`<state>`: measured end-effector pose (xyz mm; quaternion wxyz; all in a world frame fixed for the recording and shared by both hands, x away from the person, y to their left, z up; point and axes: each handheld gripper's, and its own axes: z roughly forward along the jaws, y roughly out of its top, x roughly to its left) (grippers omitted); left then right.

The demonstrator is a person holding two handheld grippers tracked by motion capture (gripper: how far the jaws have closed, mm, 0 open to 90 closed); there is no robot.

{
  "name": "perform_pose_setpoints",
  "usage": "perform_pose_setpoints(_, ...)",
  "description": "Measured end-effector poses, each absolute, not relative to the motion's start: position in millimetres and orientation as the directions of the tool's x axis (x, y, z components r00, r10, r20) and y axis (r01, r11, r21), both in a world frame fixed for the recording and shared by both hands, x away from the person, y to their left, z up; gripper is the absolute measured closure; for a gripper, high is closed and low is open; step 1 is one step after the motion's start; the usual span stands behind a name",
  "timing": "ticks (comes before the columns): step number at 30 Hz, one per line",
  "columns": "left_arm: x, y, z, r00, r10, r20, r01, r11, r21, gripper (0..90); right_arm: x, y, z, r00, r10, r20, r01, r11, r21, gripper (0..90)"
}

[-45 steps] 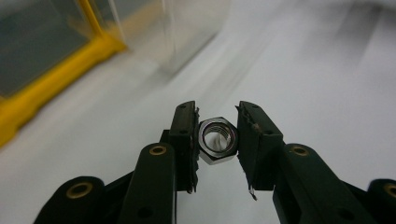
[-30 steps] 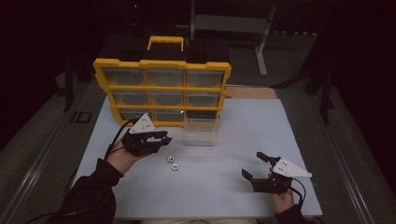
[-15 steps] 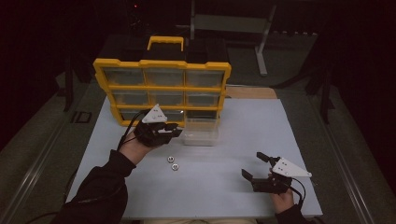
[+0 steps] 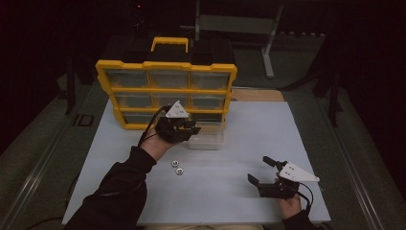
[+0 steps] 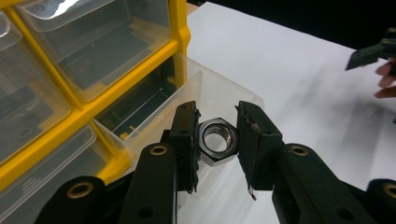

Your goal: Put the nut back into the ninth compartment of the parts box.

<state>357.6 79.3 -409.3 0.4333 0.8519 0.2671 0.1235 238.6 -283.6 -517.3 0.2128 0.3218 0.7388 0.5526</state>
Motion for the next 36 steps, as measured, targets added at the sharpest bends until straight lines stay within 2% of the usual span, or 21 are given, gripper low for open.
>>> perform_pose_setpoints(16,372.8,44.3,-423.3,0.82,0.57,-0.051,0.393,-0.496,0.774,68.0,238.7,-284.4,-517.4,-0.704,0.708,0.046,0.241,0.179,0.954,10.8)
perform_pose_setpoints(27,389.9,34.7,-447.0,0.779,0.621,-0.087,0.495,-0.523,0.694,68.0,239.1,-284.5,-517.8,-0.707,0.705,0.049,0.244,0.179,0.953,10.7)
perform_pose_setpoints(36,398.4,26.1,-455.6,0.773,0.627,-0.098,0.529,-0.552,0.645,67.8,239.1,-284.3,-517.9,-0.709,0.704,0.05,0.247,0.181,0.952,10.8)
